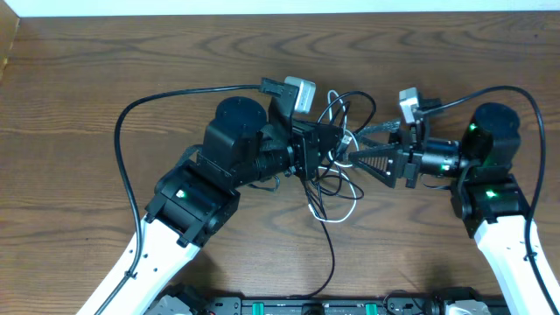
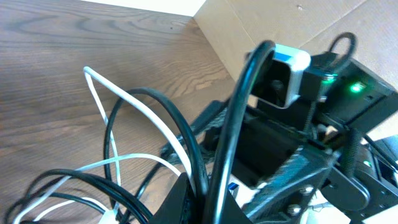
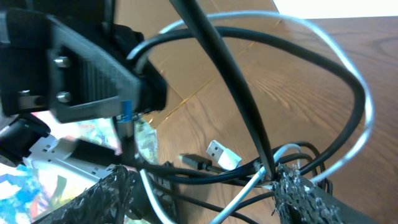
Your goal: Untangle cables
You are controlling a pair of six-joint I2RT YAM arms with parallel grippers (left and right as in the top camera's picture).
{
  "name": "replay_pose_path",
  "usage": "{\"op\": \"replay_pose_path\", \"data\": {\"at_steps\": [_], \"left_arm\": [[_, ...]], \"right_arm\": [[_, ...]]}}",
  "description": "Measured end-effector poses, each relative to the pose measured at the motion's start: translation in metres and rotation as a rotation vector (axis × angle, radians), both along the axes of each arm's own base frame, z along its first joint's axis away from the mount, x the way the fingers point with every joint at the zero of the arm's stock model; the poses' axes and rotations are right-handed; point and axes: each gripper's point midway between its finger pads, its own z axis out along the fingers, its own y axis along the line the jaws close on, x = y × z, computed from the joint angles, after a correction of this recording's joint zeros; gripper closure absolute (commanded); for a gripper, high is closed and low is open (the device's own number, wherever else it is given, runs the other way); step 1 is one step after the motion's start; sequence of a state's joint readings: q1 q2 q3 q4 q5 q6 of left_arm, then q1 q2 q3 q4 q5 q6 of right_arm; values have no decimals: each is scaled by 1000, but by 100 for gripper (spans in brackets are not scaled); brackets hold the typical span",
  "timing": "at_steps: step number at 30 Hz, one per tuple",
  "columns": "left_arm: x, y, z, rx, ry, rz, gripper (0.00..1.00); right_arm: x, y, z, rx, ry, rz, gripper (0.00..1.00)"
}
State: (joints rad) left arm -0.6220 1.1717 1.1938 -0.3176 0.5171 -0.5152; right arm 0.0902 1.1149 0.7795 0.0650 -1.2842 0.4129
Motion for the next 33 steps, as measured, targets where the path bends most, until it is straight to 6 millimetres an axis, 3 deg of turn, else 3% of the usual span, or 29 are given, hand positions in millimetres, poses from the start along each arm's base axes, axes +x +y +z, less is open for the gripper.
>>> {"op": "replay_pose_path", "data": {"at_steps": [21,33], "left_arm": [[0,6,-11,39,24,10,93],[-12,-9,-16,48,35,-41,93]], "right_arm": [[-5,-6,9,20,4,11,28],[4,-8,8,23,63,-46,27]]}}
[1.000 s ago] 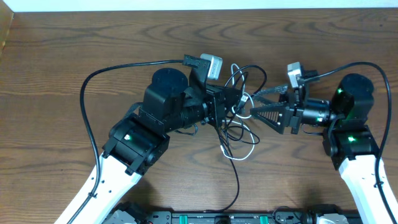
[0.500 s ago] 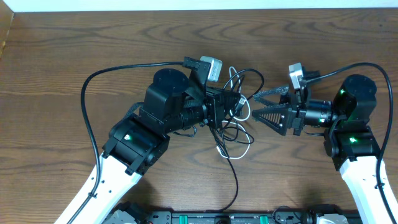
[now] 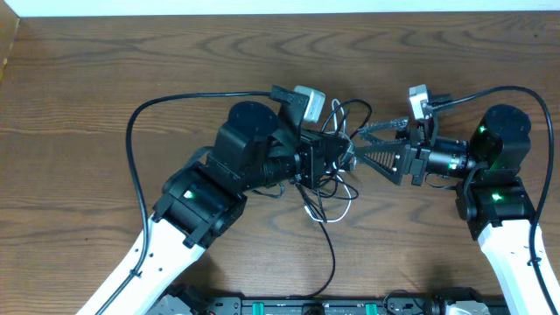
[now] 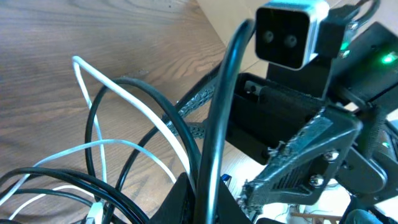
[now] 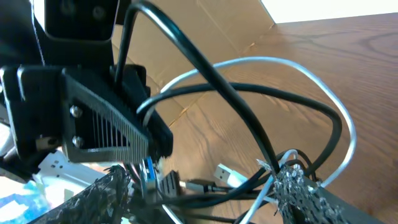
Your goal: Untangle cables
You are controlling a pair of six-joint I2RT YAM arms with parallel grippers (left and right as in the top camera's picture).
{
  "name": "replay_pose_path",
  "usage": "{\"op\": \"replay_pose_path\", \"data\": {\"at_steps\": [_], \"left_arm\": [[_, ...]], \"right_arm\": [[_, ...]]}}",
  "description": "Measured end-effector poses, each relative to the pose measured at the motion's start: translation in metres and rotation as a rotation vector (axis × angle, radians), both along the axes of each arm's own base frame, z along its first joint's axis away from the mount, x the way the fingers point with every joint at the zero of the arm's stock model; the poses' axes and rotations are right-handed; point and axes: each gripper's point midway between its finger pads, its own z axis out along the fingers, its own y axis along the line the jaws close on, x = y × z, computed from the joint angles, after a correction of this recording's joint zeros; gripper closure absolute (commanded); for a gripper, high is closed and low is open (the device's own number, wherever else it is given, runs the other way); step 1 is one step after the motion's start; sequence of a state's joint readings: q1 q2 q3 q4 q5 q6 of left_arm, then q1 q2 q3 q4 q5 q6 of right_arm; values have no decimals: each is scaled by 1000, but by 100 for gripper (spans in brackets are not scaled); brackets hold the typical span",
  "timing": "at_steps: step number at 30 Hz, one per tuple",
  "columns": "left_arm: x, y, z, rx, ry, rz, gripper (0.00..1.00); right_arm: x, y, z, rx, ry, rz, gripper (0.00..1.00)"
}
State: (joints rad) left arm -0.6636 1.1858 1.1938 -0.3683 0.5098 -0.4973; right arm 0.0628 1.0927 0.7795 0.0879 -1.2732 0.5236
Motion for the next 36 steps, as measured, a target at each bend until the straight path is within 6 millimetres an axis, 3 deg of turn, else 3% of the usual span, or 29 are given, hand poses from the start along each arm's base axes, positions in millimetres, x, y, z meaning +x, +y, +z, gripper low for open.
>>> {"op": "replay_pose_path", "data": {"at_steps": [7,29,36], "left_arm": [[7,0,-7,21,6,25,93],[15,3,-5,24,-19,65,92],[15,3,-4,23,-21,67,93]], "right_arm": [[-1,1,2,7,-3,11,27],[-18,11,5,20,-7,104,25],[-12,14,1,6,4,68,24]]}}
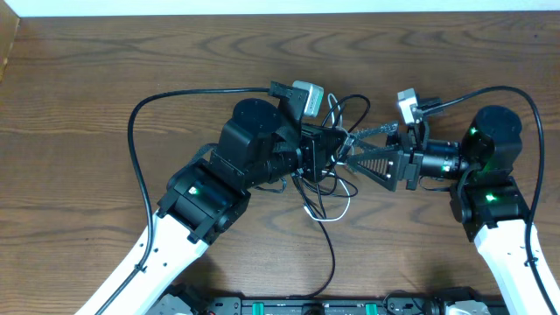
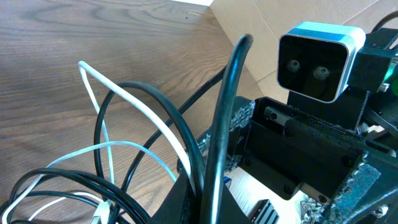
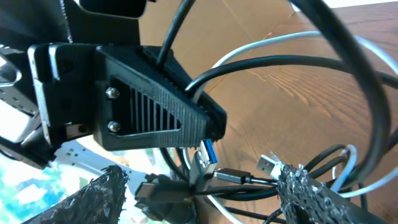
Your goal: Untangle cables
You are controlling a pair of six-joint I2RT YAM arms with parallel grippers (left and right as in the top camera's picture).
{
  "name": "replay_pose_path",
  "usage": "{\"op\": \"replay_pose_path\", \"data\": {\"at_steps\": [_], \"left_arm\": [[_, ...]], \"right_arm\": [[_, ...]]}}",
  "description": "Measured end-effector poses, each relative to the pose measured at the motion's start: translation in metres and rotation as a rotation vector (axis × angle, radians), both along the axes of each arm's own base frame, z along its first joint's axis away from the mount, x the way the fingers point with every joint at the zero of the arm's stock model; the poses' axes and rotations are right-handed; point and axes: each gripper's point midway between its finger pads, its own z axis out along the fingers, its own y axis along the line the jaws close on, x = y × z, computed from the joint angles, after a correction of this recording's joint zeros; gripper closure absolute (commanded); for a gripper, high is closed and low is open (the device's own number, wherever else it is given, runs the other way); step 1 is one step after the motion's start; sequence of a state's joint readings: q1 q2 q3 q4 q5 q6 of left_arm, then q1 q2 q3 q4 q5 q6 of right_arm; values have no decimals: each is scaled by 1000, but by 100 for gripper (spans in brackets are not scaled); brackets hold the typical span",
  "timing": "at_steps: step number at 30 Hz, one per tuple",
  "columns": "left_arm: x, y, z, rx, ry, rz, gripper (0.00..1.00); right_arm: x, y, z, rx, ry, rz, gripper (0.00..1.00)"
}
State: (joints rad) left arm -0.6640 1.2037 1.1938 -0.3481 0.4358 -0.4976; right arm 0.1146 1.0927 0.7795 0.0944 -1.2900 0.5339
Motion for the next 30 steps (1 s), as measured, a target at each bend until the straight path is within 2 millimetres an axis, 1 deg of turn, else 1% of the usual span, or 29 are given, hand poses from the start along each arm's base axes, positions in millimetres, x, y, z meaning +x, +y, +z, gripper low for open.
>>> {"op": "replay_pose_path", "data": {"at_steps": [12,17,21,30], "left_arm": [[0,0,0,0,0,0,92],[0,-1,3,-11,-4,-5,92],[0,-4,9,-39,-8,-10,93],[-8,-12,18,-90,2,-66,93]], "right_arm": [[5,-1,-2,-9,0,-28,25],[4,-2,-13,-32,42,-37,25],[6,-4,-24,-62,66,-64,23],[15,-7,-31,-97,37,-121,19]]}}
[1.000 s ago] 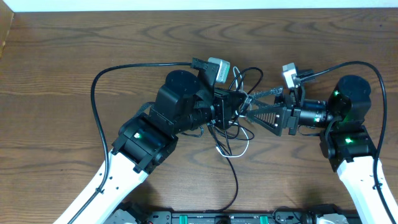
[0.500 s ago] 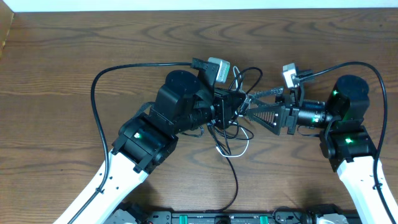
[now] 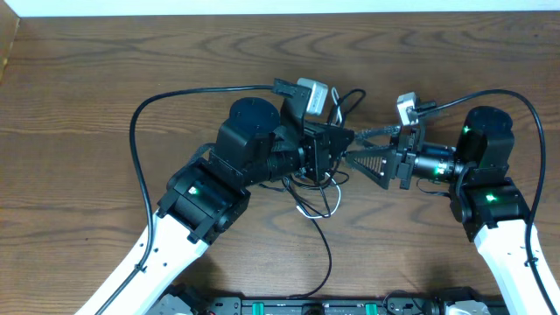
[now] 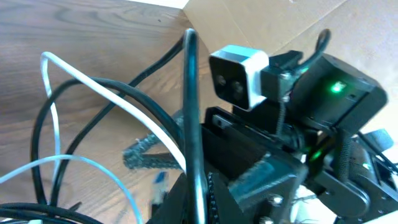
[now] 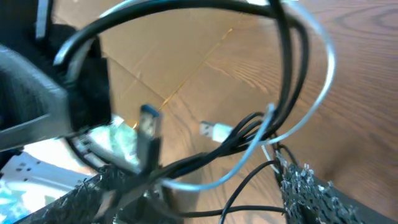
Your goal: Untangle cables
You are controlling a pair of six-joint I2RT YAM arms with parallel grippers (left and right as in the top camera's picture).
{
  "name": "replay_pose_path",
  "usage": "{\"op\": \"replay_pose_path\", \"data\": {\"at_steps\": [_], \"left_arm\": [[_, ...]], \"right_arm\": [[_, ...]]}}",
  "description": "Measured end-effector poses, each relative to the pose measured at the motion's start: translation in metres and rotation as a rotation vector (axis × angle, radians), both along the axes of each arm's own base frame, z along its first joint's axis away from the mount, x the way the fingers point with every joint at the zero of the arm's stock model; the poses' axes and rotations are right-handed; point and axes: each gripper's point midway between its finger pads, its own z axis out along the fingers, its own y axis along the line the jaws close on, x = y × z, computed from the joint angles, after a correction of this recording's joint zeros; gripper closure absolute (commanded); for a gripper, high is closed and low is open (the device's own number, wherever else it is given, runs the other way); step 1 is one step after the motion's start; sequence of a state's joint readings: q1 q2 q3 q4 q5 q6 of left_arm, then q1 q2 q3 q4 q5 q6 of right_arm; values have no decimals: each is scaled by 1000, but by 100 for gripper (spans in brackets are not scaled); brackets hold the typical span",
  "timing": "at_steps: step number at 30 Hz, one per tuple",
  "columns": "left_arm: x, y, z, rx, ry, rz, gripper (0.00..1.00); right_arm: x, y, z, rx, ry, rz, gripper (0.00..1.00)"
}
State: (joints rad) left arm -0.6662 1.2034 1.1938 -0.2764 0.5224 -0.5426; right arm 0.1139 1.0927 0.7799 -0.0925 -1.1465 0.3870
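A tangle of black and white cables lies at the table's middle, with loops lifted between the two arms. My left gripper is shut on a thick black cable that rises straight up out of its jaws. A white cable and thinner black loops arch to its left. My right gripper faces it from the right, open, with black and pale-blue strands crossing between its fingers. A blue USB plug and a white USB plug hang in front of it.
Dark wooden table. The left arm's own black lead loops wide over the table's left half. The right arm's lead arcs at the far right. Cardboard shows beyond the table in the wrist views.
The two grippers stand a little farther apart. In the right wrist view the left gripper has gone from filling the middle to the left edge, and cable loops now stretch across the view.
Throughout, my left gripper stayed shut on the thick black cable and my right gripper stayed open, nose to nose over the tangle. Both shifted slightly up and right, then closed in tight with the blue plug between them, and now stand slightly apart.
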Motion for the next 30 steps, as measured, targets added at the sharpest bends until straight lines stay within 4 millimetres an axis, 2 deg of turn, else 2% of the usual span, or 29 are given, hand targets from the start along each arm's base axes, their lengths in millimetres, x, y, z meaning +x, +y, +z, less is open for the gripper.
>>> {"op": "replay_pose_path", "data": {"at_steps": [13,22,30], "left_arm": [[-17,-17,11,-47,-1,-65,92],[-13,-14,12,-52,-2,-52,92],[-22,-23,37,-154,-27,-123,92]], "right_arm": [[9,-3,-12,-34,19,-42,19],[9,-2,-15,-31,27,-27,20],[6,-3,-22,-54,43,-26,19]]}}
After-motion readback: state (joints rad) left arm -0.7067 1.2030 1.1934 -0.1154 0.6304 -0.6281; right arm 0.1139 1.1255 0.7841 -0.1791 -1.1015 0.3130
